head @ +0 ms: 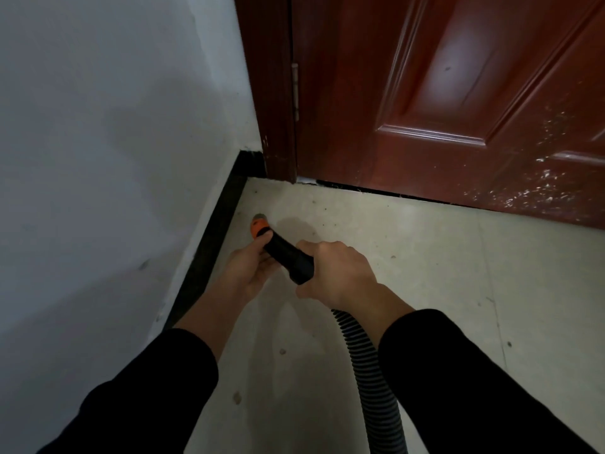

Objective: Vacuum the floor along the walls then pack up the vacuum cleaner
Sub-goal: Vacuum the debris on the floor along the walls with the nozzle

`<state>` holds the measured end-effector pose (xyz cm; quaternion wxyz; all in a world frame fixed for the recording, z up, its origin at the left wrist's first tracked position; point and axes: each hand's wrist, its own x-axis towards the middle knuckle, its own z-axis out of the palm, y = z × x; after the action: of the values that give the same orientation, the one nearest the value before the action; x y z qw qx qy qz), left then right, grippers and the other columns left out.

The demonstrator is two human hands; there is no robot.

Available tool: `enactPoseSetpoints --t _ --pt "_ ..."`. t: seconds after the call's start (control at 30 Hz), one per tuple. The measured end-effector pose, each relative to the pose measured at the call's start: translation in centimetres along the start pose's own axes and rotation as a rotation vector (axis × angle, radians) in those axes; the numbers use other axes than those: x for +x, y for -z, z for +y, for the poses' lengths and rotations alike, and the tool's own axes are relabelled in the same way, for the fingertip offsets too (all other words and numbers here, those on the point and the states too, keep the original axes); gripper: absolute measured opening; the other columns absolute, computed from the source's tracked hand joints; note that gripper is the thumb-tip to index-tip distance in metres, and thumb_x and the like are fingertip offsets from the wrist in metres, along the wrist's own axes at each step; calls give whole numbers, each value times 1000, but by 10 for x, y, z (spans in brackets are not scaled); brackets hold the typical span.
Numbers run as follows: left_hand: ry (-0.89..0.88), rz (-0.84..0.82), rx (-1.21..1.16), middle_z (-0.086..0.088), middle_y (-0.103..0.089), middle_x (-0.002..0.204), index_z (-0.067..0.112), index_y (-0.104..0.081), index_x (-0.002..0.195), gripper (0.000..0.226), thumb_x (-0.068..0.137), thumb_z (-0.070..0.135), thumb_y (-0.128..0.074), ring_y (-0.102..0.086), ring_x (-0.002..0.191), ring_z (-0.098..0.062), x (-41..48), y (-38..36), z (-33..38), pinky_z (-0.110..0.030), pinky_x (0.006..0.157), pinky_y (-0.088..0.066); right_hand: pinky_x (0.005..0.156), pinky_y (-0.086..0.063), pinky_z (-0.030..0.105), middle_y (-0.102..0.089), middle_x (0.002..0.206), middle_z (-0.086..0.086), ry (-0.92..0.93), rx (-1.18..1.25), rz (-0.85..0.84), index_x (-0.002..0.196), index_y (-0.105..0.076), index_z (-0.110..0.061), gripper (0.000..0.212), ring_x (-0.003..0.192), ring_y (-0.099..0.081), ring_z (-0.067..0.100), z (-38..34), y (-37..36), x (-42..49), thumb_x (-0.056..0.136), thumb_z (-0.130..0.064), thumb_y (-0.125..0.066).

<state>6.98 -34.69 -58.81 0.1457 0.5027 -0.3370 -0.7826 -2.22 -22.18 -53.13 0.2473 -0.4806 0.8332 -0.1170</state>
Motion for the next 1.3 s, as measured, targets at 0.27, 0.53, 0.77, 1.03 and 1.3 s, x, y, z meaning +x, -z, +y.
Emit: enactPoseSetpoints --t 0.27,0.53,0.77,1.03,1.3 --pt "-10 -12 25 -15 -64 99 -7 -49 130 39 99 17 -53 -64 90 -23 5 7 5 -33 90 -47 61 -45 29 -60 87 0 12 36 45 109 -55 -27 35 75 -57 22 -4 -12 7 78 -34 -69" --pt "-49 49 27 -18 -63 108 -6 -51 129 38 97 14 -56 -64 91 -24 12 22 13 -35 90 -49 64 -49 30 -62 89 1 25 68 49 111 -55 -28 38 77 -58 22 -13 -28 17 77 -35 -70" --pt "-67 104 75 -24 -59 121 -7 -49 132 41 97 14 -55 -62 95 -29 17 23 15 -36 85 -49 62 -43 30 -64 94 3 2 36 82 114 -49 -27 41 82 -61 26 -19 -41 19 78 -34 -69" --pt "-94 123 135 -25 -56 130 -7 -47 136 45 98 16 -55 -60 99 -30 31 19 23 -36 81 -49 62 -39 29 -63 100 5 -33 54 136 124 -46 -27 54 89 -62 28 -19 -53 34 77 -33 -71" --pt "-91 107 159 -23 -56 127 -7 -47 134 42 98 14 -54 -59 100 -30 43 1 29 -36 83 -48 63 -39 30 -63 103 6 -64 43 166 128 -44 -27 57 90 -62 27 -9 -49 45 79 -32 -72"
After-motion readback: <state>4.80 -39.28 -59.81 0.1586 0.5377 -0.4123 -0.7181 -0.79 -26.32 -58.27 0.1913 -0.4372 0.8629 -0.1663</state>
